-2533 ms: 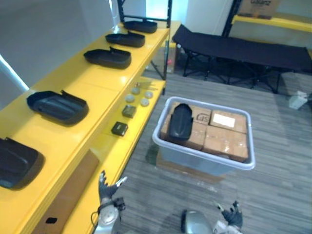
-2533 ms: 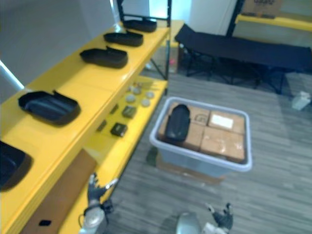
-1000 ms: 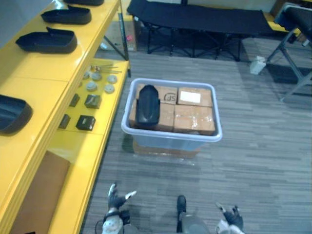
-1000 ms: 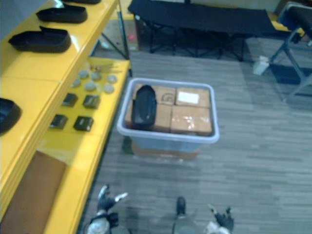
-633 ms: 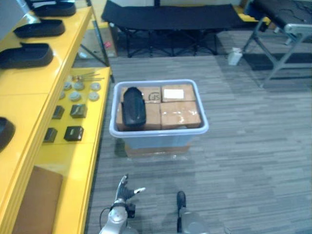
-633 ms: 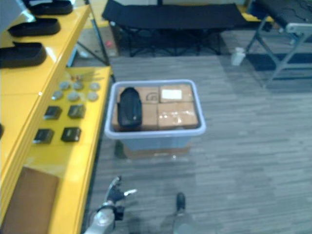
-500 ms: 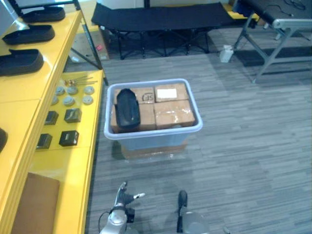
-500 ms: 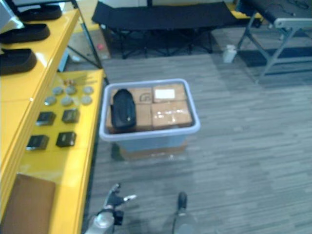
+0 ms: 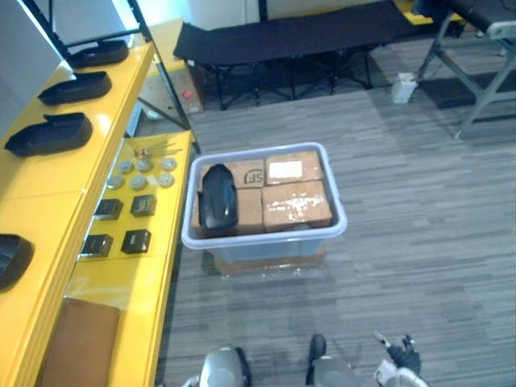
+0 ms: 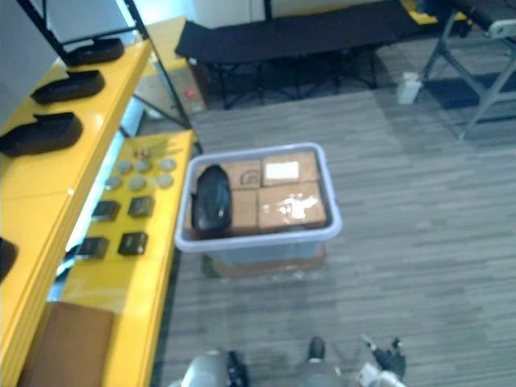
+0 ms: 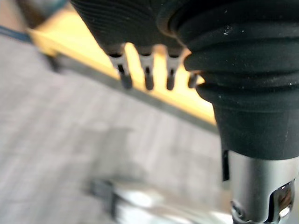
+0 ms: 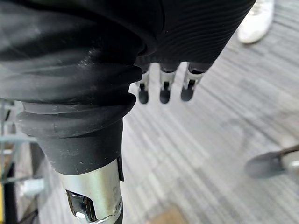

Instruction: Walk over and take plastic housings, then place them on the shelf

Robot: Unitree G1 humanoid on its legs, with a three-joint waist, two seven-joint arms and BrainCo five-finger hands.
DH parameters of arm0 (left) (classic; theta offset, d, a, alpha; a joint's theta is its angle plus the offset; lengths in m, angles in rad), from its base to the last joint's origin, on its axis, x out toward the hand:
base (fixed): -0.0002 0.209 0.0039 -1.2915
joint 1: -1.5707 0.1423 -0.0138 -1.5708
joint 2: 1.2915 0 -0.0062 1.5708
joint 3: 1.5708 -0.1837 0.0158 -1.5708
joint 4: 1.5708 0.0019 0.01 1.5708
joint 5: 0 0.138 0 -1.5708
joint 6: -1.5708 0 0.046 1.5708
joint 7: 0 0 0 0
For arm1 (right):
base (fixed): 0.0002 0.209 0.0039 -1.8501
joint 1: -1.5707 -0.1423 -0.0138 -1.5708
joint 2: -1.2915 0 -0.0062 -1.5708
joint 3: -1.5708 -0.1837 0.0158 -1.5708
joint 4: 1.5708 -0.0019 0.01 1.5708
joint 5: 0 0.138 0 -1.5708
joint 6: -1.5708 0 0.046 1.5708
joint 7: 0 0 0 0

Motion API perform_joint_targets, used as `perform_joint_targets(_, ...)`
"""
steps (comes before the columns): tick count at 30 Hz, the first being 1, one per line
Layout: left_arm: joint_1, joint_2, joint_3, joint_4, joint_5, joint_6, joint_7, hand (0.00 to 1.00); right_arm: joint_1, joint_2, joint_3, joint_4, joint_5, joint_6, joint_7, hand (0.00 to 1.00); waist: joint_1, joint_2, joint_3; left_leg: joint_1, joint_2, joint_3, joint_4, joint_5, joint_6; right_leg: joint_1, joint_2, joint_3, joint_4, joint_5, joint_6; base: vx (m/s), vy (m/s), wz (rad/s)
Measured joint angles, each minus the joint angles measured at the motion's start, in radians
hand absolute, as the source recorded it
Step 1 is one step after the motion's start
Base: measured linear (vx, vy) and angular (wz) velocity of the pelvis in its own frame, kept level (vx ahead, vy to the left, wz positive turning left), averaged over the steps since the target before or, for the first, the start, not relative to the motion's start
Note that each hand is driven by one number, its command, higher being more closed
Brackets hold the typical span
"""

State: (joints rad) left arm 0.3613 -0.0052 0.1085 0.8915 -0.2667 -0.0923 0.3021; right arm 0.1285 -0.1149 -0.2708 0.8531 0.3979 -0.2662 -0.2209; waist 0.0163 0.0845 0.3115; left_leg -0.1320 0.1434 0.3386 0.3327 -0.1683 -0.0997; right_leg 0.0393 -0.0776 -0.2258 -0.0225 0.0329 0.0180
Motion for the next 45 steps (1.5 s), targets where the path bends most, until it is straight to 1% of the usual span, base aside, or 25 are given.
perform_joint_targets(1, 0.005, -0.002, 0.006, 0.008, 0.002, -0.009, 0.0, 0.0, 0.001, 0.009, -0.001, -0.009, 0.0, -0.001, 0.0, 0.0, 0.017, -0.006, 0.001, 0.014, -0.001, 0.009, -0.02, 0.022, 0.035, 0.006, 0.002, 0.002, -0.014, 0.006, 0.01, 0.16, 0.076, -0.48)
perform_joint_targets(2, 0.004, -0.002, 0.019, 0.014, 0.003, -0.02, 0.0, 0.0, 0.004, 0.025, 0.0, -0.024, -0.001, -0.002, 0.0, 0.0, 0.029, -0.015, -0.001, 0.021, -0.008, 0.028, -0.041, 0.018, 0.042, 0.023, 0.001, -0.003, -0.03, 0.011, 0.018, 0.18, 0.047, -0.29)
perform_joint_targets(4, -0.022, 0.013, 0.048, 0.004, 0.043, -0.068, 0.001, 0.0, 0.002, 0.034, 0.0, -0.04, -0.001, -0.006, 0.004, 0.0, 0.024, -0.056, 0.017, 0.029, -0.033, 0.03, -0.048, 0.008, 0.059, 0.016, -0.033, -0.025, -0.02, 0.016, 0.05, 0.18, 0.086, 0.11)
perform_joint_targets(7, -0.072, 0.029, 0.056, -0.092, 0.082, -0.104, 0.008, 0.0, 0.001, 0.026, 0.002, -0.065, -0.001, -0.037, 0.032, 0.0, 0.027, -0.076, 0.007, 0.029, -0.065, 0.031, -0.065, -0.007, 0.083, 0.009, -0.059, -0.034, 0.004, -0.011, 0.072, 0.21, 0.092, 0.12)
perform_joint_targets(8, -0.102, 0.035, 0.052, -0.116, 0.082, -0.108, 0.001, 0.0, -0.002, 0.022, 0.008, -0.077, 0.0, -0.045, 0.041, 0.0, 0.025, -0.081, 0.008, 0.034, -0.075, 0.029, -0.071, -0.023, 0.103, -0.01, -0.08, -0.042, 0.065, -0.04, 0.087, 0.21, 0.096, 0.14)
perform_joint_targets(9, -0.131, 0.042, 0.037, -0.146, 0.089, -0.109, -0.007, 0.0, -0.006, 0.021, 0.024, -0.095, 0.0, -0.055, 0.051, 0.0, 0.024, -0.084, 0.01, 0.063, -0.093, 0.029, -0.1, -0.026, 0.107, -0.077, -0.112, -0.044, 0.235, -0.105, 0.098, 0.17, 0.096, 0.07)
perform_joint_targets(10, -0.138, 0.043, 0.028, -0.158, 0.091, -0.109, -0.009, 0.0, -0.009, 0.021, 0.039, -0.108, 0.0, -0.063, 0.052, 0.0, 0.023, -0.085, 0.01, 0.072, -0.098, 0.029, -0.112, -0.029, 0.109, -0.127, -0.134, -0.042, 0.358, -0.126, 0.1, 0.22, 0.119, 0.08)
perform_joint_targets(11, -0.139, 0.047, -0.004, -0.192, 0.108, -0.109, -0.015, 0.0, -0.018, 0.024, 0.066, -0.132, -0.001, -0.082, 0.05, 0.0, 0.012, -0.086, 0.012, 0.112, -0.102, 0.023, -0.122, -0.032, 0.115, -0.219, -0.178, -0.039, 0.592, -0.128, 0.11, 0.25, 0.109, 0.27)
perform_joint_targets(12, -0.139, 0.066, -0.046, -0.21, 0.117, -0.105, -0.021, 0.0, -0.011, 0.035, 0.089, -0.148, -0.001, -0.097, 0.049, 0.0, 0.006, -0.091, 0.012, 0.151, -0.102, -0.01, -0.112, -0.038, 0.113, -0.247, -0.194, -0.042, 0.696, -0.149, 0.101, 0.28, 0.077, 0.41)
perform_joint_targets(13, -0.139, 0.077, -0.064, -0.212, 0.117, -0.099, -0.022, 0.0, -0.007, 0.043, 0.098, -0.159, -0.001, -0.104, 0.047, 0.0, 0.003, -0.094, 0.009, 0.165, -0.101, -0.029, -0.112, -0.037, 0.112, -0.247, -0.191, -0.046, 0.694, -0.173, 0.088, 0.4, -0.053, 0.64)
perform_joint_targets(15, -0.167, 0.087, -0.084, -0.204, 0.112, -0.077, -0.021, 0.0, 0.025, 0.061, 0.133, -0.276, -0.029, -0.13, 0.029, 0.0, -0.01, -0.092, 0.01, 0.191, -0.071, -0.115, -0.107, -0.037, 0.112, -0.25, -0.124, -0.037, 0.56, -0.22, 0.066, 0.4, -0.162, 0.85)
perform_joint_targets(16, -0.175, 0.088, -0.084, -0.203, 0.109, -0.074, -0.021, 0.0, 0.029, 0.064, 0.139, -0.319, -0.047, -0.135, 0.02, 0.0, -0.012, -0.091, 0.011, 0.19, -0.066, -0.136, -0.102, -0.037, 0.109, -0.252, -0.101, -0.019, 0.502, -0.214, 0.067, 0.31, -0.185, 1.05)
perform_joint_targets(17, -0.177, 0.106, -0.084, -0.203, 0.107, -0.073, -0.021, 0.0, 0.061, 0.073, 0.149, -0.398, -0.095, -0.154, 0.0, 0.0, -0.014, -0.108, 0.001, 0.186, -0.072, -0.172, -0.083, -0.039, 0.099, -0.243, -0.07, 0.016, 0.37, -0.153, 0.07, 0.33, -0.217, 1.07)
perform_joint_targets(18, -0.167, 0.118, -0.083, -0.202, 0.105, -0.073, -0.021, 0.0, 0.088, 0.078, 0.165, -0.47, -0.15, -0.172, -0.011, 0.0, -0.013, -0.156, -0.022, 0.186, -0.102, -0.201, -0.059, -0.059, 0.064, -0.236, -0.079, 0.037, 0.277, -0.001, 0.044, 0.33, -0.229, 0.95)
perform_joint_targets(19, -0.174, 0.104, -0.081, -0.181, 0.103, -0.07, -0.02, 0.0, 0.083, 0.066, 0.17, -0.488, -0.178, -0.177, -0.016, 0.0, -0.014, -0.139, -0.02, 0.191, -0.094, -0.218, -0.044, -0.078, 0.043, -0.215, -0.079, 0.016, 0.291, -0.032, 0.037, 0.33, -0.191, 0.48)
perform_joint_targets(20, -0.17, 0.084, -0.084, -0.159, 0.078, -0.065, -0.023, 0.0, 0.055, 0.041, 0.194, -0.507, -0.213, -0.18, -0.016, 0.0, 0.001, -0.105, -0.026, 0.172, -0.066, -0.232, -0.002, -0.081, 0.041, -0.2, -0.054, 0.008, 0.266, -0.023, 0.023, 0.29, -0.12, 0.19)
perform_joint_targets(22, -0.163, 0.061, -0.082, -0.143, 0.069, -0.069, -0.019, 0.0, 0.036, 0.025, 0.217, -0.549, -0.238, -0.184, -0.002, 0.0, 0.002, -0.09, -0.021, 0.156, -0.056, -0.248, -0.014, -0.09, 0.042, -0.152, -0.048, -0.012, 0.206, -0.023, 0.024, 0.24, -0.07, 0.21)
perform_joint_targets(24, -0.164, 0.053, -0.084, -0.127, 0.071, -0.076, -0.019, 0.0, 0.005, 0.022, 0.232, -0.557, -0.244, -0.18, 0.005, 0.0, 0.003, -0.072, -0.025, 0.172, -0.056, -0.246, -0.133, -0.065, 0.031, -0.127, -0.041, -0.025, 0.186, -0.022, 0.024, 0.14, 0.006, 0.11)
perform_joint_targets(25, -0.164, 0.053, -0.081, -0.124, 0.075, -0.083, -0.019, 0.0, -0.014, 0.015, 0.256, -0.571, -0.243, -0.168, 0.011, 0.0, 0.011, -0.065, -0.031, 0.197, -0.06, -0.242, -0.167, -0.038, 0.023, -0.119, -0.034, -0.019, 0.176, -0.021, 0.029, 0.1, 0.034, -0.1)
perform_joint_targets(28, -0.165, 0.077, -0.081, -0.123, 0.096, -0.085, -0.019, 0.0, -0.019, 0.018, 0.342, -0.628, -0.218, -0.158, 0.035, 0.0, 0.022, -0.095, -0.041, 0.2, -0.078, -0.236, -0.16, -0.037, 0.025, -0.086, -0.042, -0.018, 0.121, -0.006, 0.051, 0.06, 0.061, -0.04)
perform_joint_targets(32, -0.165, 0.087, -0.072, -0.112, 0.124, -0.095, -0.02, 0.0, -0.026, 0.018, 0.392, -0.665, -0.213, -0.124, 0.07, 0.0, 0.025, -0.1, -0.043, 0.199, -0.092, -0.235, -0.154, -0.038, 0.027, -0.071, -0.051, -0.018, 0.092, 0.004, 0.062, 0.02, 0.043, 0.0)
perform_joint_targets(38, -0.165, 0.114, -0.094, -0.064, 0.159, -0.083, -0.046, 0.0, -0.098, 0.01, 0.516, -0.67, -0.215, 0.012, 0.081, 0.0, 0.026, -0.1, -0.043, 0.192, -0.092, -0.24, -0.154, -0.038, 0.027, -0.068, -0.052, -0.021, 0.067, 0.015, 0.065, -0.01, 0.006, -0.01)
perform_joint_targets(41, -0.167, 0.127, -0.127, -0.064, 0.163, -0.096, -0.048, 0.0, -0.194, 0.022, 0.555, -0.568, -0.222, 0.116, 0.023, 0.0, 0.032, -0.098, -0.042, 0.183, -0.094, -0.247, -0.154, -0.037, 0.028, -0.054, -0.05, -0.029, 0.024, 0.045, 0.065, -0.05, 0.002, 0.06)
perform_joint_targets(44, -0.171, 0.133, -0.149, -0.065, 0.163, -0.101, -0.041, 0.0, -0.247, 0.036, 0.563, -0.48, -0.251, 0.207, -0.046, 0.0, 0.056, -0.095, -0.041, 0.178, -0.102, -0.253, -0.154, -0.03, 0.039, -0.037, -0.049, -0.048, -0.006, 0.064, 0.065, -0.07, -0.008, 0.14)
perform_joint_targets(45, -0.171, 0.137, -0.16, -0.065, 0.163, -0.101, -0.041, 0.0, -0.261, 0.037, 0.563, -0.463, -0.255, 0.217, -0.056, 0.0, 0.061, -0.094, -0.04, 0.174, -0.103, -0.255, -0.154, -0.03, 0.04, -0.038, -0.05, -0.05, -0.008, 0.067, 0.066, -0.08, 0.0, 0.15)
